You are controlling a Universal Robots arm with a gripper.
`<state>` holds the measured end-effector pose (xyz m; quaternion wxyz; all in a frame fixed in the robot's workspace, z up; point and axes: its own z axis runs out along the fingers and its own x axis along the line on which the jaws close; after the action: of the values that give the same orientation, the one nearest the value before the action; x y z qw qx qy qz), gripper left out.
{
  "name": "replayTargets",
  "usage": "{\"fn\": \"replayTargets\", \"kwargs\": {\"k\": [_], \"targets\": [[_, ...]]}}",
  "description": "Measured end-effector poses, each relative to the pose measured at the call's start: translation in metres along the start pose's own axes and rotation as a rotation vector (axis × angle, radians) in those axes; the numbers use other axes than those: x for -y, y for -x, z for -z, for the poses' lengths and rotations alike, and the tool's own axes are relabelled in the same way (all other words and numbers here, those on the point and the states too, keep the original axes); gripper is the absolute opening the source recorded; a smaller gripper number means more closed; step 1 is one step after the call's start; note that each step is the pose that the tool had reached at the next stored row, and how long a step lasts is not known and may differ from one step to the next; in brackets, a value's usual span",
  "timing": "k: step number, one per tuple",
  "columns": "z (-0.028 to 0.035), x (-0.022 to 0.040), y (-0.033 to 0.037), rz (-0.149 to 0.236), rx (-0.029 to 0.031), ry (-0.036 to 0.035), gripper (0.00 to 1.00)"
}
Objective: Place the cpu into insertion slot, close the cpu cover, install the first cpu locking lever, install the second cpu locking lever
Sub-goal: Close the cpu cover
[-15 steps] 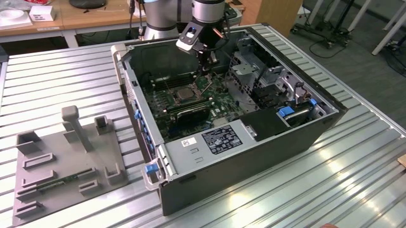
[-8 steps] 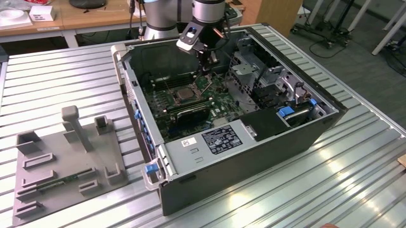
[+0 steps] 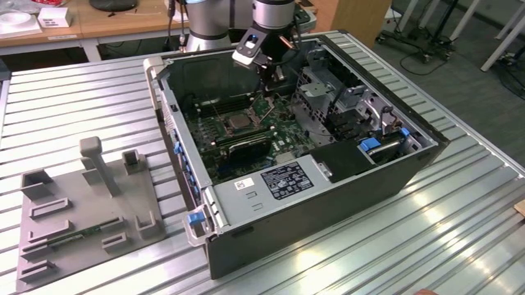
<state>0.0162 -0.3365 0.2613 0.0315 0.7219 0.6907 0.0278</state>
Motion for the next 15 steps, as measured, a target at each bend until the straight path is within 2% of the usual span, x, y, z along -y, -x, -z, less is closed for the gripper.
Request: {"fn": "replayTargets", "kwargs": {"k": [15], "targets": [[-0.0019, -0.0196, -0.0009, 0.000, 0.0000, -0.0005, 0.10]]}}
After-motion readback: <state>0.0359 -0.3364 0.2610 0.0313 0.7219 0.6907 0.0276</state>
